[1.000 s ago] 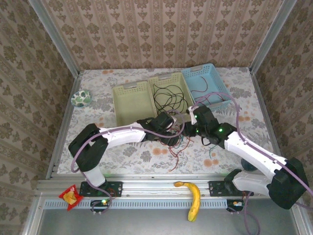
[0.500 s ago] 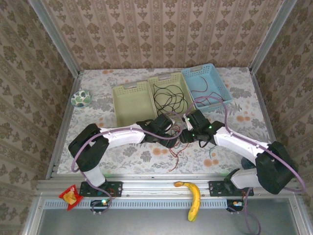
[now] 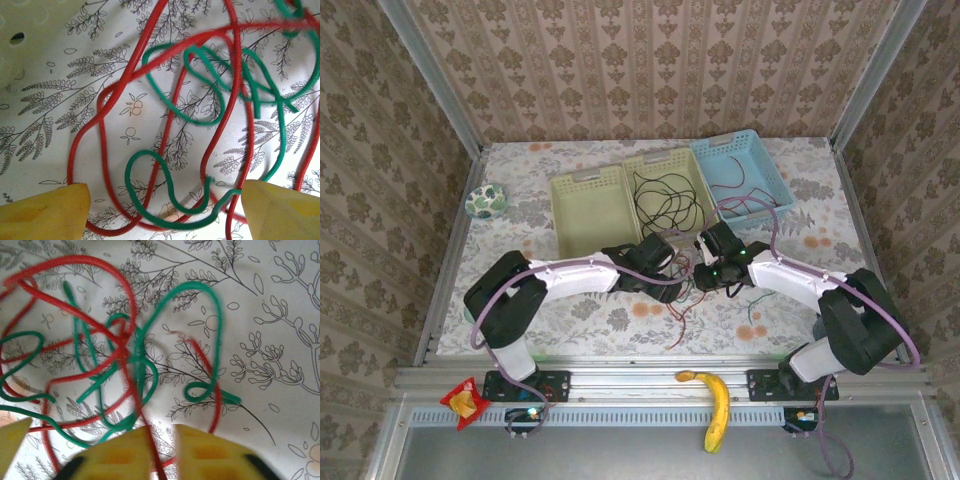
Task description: Untangle the cables
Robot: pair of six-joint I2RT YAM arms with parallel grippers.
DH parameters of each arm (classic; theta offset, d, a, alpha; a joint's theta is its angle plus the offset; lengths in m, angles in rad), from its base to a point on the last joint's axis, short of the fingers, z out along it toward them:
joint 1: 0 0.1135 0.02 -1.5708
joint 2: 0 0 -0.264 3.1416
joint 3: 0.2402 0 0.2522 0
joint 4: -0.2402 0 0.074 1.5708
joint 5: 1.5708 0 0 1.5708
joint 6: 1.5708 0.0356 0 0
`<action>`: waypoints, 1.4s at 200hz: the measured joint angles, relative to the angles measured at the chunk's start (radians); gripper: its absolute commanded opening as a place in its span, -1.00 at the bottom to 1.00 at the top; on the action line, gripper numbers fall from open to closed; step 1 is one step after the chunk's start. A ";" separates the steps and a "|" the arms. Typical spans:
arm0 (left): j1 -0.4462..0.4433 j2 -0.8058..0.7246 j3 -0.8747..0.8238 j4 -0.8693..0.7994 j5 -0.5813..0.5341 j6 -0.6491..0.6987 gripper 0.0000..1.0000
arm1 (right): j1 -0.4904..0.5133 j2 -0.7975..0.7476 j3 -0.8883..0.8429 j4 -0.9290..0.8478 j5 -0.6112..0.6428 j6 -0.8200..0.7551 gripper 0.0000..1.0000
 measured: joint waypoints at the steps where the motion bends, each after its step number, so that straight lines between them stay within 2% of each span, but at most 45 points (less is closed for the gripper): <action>1: 0.000 0.002 0.000 -0.001 0.000 0.000 0.59 | 0.000 0.000 0.000 0.001 0.001 0.001 -0.94; 32: 0.000 0.034 0.015 -0.005 0.000 0.007 0.59 | 0.000 -0.049 0.000 -0.003 0.003 0.010 -1.00; 82: -0.001 0.069 0.043 0.000 0.010 0.025 0.59 | -0.006 -0.365 0.021 -0.032 0.054 0.012 -1.00; 119: -0.001 0.094 0.057 -0.003 0.013 0.029 0.60 | -0.023 -0.509 0.127 -0.061 0.156 0.010 -1.00; 171: -0.004 0.094 0.056 -0.004 0.010 0.029 0.62 | -0.024 -0.561 0.315 -0.049 0.322 -0.049 -1.00; 235: -0.023 0.094 0.049 0.005 -0.023 0.029 0.61 | -0.025 -0.549 0.338 0.031 0.452 -0.090 -1.00; 254: -0.024 0.093 0.043 0.014 -0.031 0.028 0.49 | -0.027 -0.555 0.341 0.059 0.487 -0.111 -1.00; 280: -0.021 0.092 0.029 0.027 -0.064 0.021 0.01 | -0.046 -0.571 0.364 0.093 0.538 -0.138 -1.00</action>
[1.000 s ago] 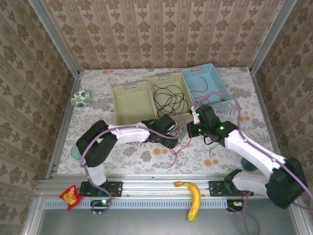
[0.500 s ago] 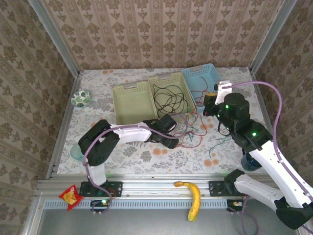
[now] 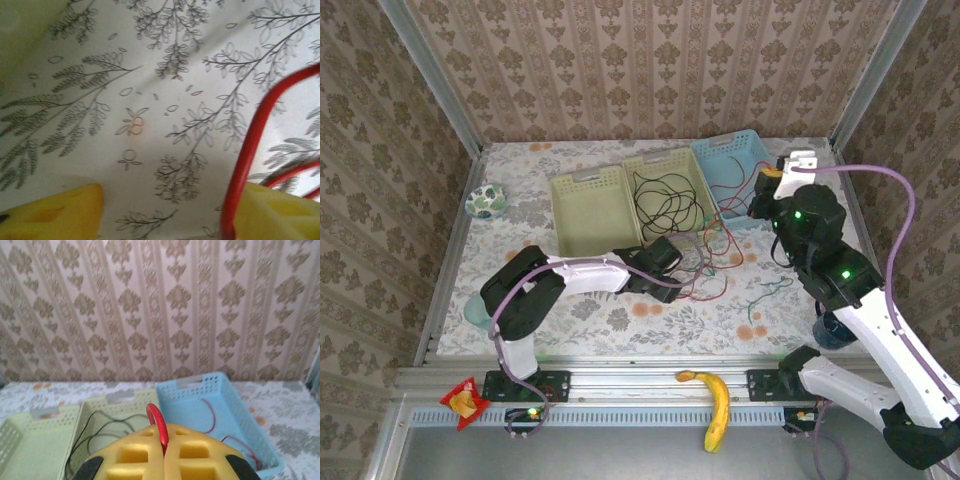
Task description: Untangle the cables
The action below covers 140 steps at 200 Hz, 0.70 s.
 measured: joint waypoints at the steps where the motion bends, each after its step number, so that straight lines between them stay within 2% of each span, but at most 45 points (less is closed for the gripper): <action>1: 0.000 0.000 0.000 0.000 0.000 -0.002 -0.02 | -0.001 -0.001 0.001 0.002 0.002 -0.001 -1.00; 16: 0.006 -0.002 -0.010 0.008 -0.026 -0.014 -0.40 | -0.013 -0.018 0.013 0.019 0.041 -0.013 -1.00; 33: 0.012 -0.006 -0.020 0.016 -0.050 -0.016 -0.72 | -0.028 -0.044 0.018 0.038 0.088 -0.021 -1.00; 52: 0.012 -0.007 -0.024 0.029 -0.055 -0.025 -0.92 | -0.045 -0.070 0.018 0.050 0.138 -0.021 -1.00; 74: 0.007 -0.007 -0.024 0.031 -0.061 -0.026 -1.00 | -0.065 -0.095 0.018 0.056 0.199 -0.020 -1.00; 105: 0.002 -0.006 -0.024 0.031 -0.074 -0.026 -1.00 | -0.106 -0.120 0.018 0.055 0.267 -0.017 -1.00; 140: 0.000 -0.005 -0.024 0.031 -0.080 -0.026 -1.00 | -0.151 -0.128 0.018 0.055 0.272 -0.005 -1.00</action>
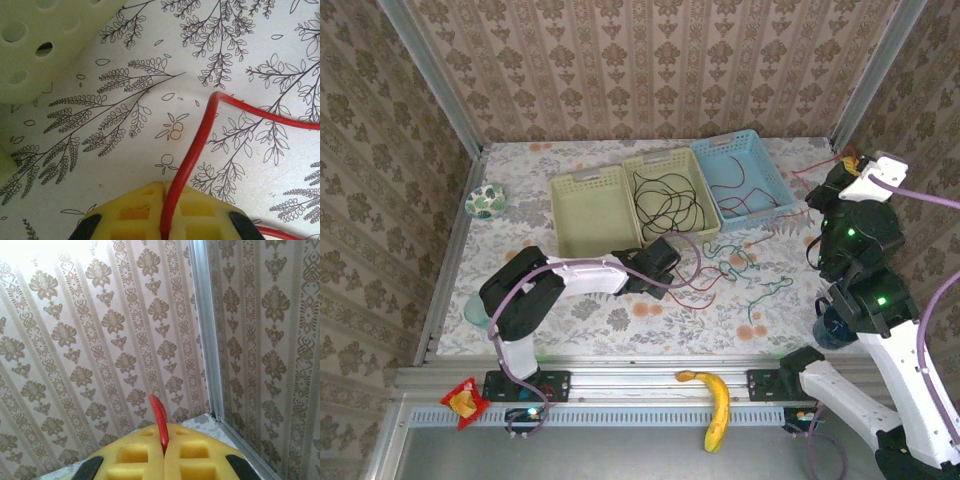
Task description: Untangle the cables
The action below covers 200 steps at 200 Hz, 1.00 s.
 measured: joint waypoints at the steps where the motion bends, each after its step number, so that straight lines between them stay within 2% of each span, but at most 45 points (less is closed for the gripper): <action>1: 0.000 0.000 0.000 0.000 0.000 0.000 -1.00 | -0.002 0.000 0.000 0.000 -0.001 0.000 -1.00; 52: -0.004 0.000 0.002 -0.004 -0.010 0.004 -1.00 | -0.013 0.030 0.010 0.001 -0.113 0.000 -1.00; 89: -0.007 0.000 0.004 -0.006 -0.016 0.004 -1.00 | -0.008 0.107 0.093 0.015 -0.170 -0.031 -1.00; 113: -0.008 0.000 0.004 -0.006 -0.019 0.003 -1.00 | 0.027 0.142 0.151 0.039 -0.188 -0.076 -1.00; 136: -0.009 0.000 0.003 -0.005 -0.022 0.003 -1.00 | 0.108 0.192 0.215 0.067 -0.186 -0.153 -1.00; 158: -0.014 0.000 0.002 -0.004 -0.029 0.003 -1.00 | 0.163 0.291 0.342 0.058 -0.187 -0.208 -1.00; 200: -0.016 -0.002 0.001 -0.002 -0.029 0.003 -1.00 | 0.169 0.579 0.740 -0.082 -0.154 -0.226 -1.00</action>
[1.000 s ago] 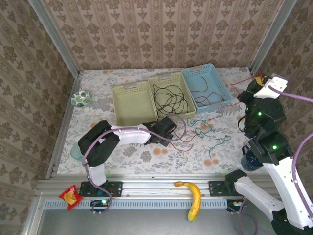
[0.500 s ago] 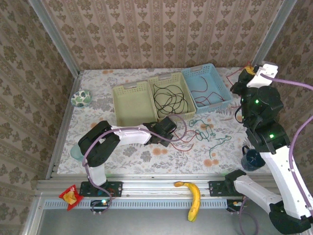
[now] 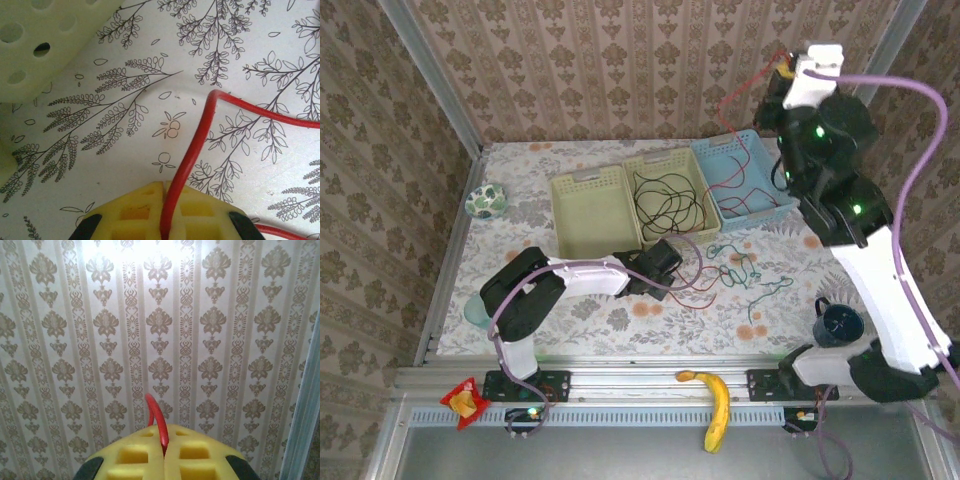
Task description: Untangle the cables
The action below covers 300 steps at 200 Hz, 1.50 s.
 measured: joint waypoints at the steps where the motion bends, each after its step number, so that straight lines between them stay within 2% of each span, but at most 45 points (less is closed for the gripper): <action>1: 0.000 0.000 0.000 0.000 0.000 0.000 -1.00 | 0.000 0.005 0.007 -0.002 0.001 0.000 -1.00; 57: -0.008 0.000 0.000 0.000 0.000 0.000 -1.00 | -0.024 0.344 0.390 -0.120 0.134 -0.008 -1.00; 124: -0.010 -0.004 -0.006 0.005 0.001 -0.004 -1.00 | -0.114 0.504 0.522 -0.208 0.256 0.021 -1.00; 158: -0.010 -0.004 -0.006 0.005 0.002 -0.007 -1.00 | -0.098 0.529 0.512 -0.340 0.285 0.091 -1.00; 190: -0.010 -0.004 -0.006 0.004 0.004 -0.007 -1.00 | 0.009 0.525 0.315 -0.280 0.406 -0.035 -1.00; 213: -0.010 -0.004 -0.006 0.003 0.005 -0.007 -1.00 | 0.061 0.550 0.253 -0.257 0.445 -0.115 -1.00; 258: -0.010 -0.004 -0.005 0.000 0.007 -0.007 -1.00 | 0.068 0.555 0.192 -0.212 0.480 -0.206 -1.00; 300: -0.010 -0.004 -0.005 -0.003 0.008 -0.007 -1.00 | 0.059 0.569 0.119 -0.246 0.449 -0.174 -1.00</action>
